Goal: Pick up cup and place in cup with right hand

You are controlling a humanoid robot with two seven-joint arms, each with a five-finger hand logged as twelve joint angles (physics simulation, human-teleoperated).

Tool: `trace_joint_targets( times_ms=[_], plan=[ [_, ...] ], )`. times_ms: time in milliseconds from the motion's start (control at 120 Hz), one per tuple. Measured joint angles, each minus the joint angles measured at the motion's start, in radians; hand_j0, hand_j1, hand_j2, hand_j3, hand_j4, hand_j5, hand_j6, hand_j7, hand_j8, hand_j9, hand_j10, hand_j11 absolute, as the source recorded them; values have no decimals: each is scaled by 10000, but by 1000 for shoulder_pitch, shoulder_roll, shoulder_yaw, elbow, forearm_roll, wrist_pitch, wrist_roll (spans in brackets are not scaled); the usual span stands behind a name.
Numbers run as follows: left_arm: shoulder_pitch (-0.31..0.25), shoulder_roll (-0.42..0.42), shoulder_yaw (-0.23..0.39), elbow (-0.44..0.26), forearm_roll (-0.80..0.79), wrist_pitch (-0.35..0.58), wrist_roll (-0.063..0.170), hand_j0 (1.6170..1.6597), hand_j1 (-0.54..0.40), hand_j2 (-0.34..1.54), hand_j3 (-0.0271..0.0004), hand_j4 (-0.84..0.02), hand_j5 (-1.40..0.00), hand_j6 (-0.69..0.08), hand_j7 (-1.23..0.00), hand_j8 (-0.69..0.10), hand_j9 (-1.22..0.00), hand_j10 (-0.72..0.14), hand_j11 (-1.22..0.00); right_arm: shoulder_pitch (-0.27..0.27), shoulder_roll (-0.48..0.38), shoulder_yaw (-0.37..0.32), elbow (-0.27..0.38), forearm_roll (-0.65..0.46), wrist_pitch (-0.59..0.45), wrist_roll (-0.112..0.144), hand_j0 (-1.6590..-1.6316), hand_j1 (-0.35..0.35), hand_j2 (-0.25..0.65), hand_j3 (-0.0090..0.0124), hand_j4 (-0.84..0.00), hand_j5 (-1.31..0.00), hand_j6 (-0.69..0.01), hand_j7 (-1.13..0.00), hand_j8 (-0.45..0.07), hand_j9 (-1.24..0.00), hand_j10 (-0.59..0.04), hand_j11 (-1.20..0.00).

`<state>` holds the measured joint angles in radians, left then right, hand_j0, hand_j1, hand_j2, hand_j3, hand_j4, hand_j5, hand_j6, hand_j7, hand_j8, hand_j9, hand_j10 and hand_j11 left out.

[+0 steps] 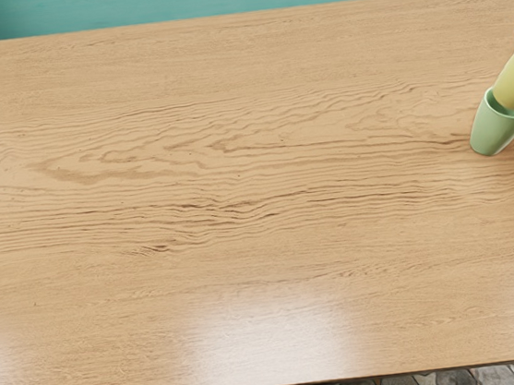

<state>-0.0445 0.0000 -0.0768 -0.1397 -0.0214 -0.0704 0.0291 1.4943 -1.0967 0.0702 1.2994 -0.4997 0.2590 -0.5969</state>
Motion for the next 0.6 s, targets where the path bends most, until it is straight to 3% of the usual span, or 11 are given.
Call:
trace_joint_targets(
  times_ms=[600],
  plan=[
    [0,0,0,0,0,0,0,16581,3356,22,0,-117,-147,-118,-147,-117,-146,-116,-146,-30,15,0,-14,-7,-39,14,-16486,376,-509,2,-5311,-8557,-3617,-7676,-1610,-8238,-2109,-7950]
  ],
)
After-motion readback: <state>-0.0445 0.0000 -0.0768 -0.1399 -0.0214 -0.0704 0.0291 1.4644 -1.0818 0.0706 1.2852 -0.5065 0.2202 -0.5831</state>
